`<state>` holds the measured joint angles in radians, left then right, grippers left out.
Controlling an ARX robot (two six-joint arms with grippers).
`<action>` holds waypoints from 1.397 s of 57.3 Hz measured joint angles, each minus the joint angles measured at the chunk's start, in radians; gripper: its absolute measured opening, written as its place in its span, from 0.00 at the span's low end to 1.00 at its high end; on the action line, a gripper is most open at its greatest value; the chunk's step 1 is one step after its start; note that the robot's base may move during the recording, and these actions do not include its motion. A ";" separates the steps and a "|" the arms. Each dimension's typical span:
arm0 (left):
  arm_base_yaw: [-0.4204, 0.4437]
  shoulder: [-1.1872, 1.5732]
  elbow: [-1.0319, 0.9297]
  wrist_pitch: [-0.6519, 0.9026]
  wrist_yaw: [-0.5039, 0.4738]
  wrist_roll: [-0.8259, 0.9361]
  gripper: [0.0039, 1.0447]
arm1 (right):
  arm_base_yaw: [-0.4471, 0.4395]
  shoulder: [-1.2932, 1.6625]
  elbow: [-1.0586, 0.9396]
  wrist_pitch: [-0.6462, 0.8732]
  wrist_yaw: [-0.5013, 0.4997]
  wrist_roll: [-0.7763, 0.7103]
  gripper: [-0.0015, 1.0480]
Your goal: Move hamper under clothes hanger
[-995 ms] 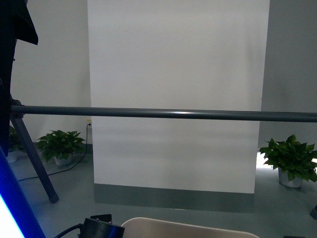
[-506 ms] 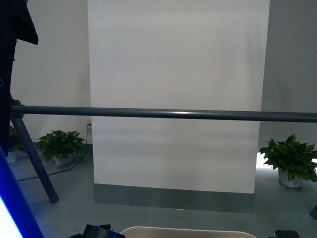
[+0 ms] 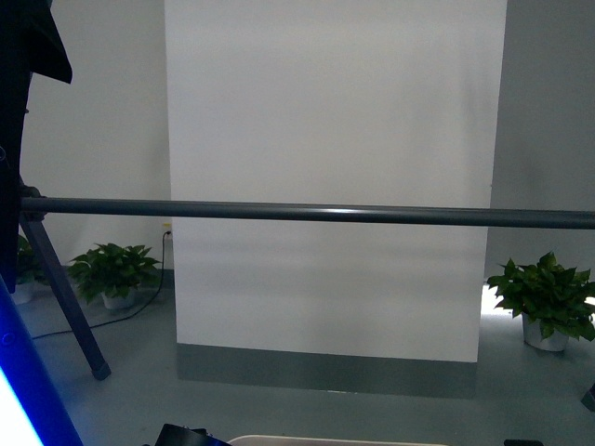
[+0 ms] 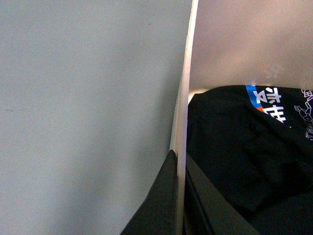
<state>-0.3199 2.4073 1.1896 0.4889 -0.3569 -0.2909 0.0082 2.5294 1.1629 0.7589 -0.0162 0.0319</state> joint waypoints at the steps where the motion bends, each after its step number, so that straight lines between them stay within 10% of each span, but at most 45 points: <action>1: 0.000 0.000 0.000 -0.004 0.001 0.000 0.04 | 0.001 0.006 0.002 -0.003 0.000 0.001 0.03; 56: -0.013 0.100 0.064 -0.079 0.052 -0.053 0.04 | -0.008 0.108 0.077 -0.055 0.008 0.029 0.03; 80: -0.011 0.114 0.074 -0.095 0.068 -0.071 0.57 | -0.013 0.111 0.083 -0.050 0.021 0.036 0.43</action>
<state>-0.3309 2.5217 1.2640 0.3939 -0.2890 -0.3618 -0.0048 2.6404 1.2457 0.7086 0.0044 0.0681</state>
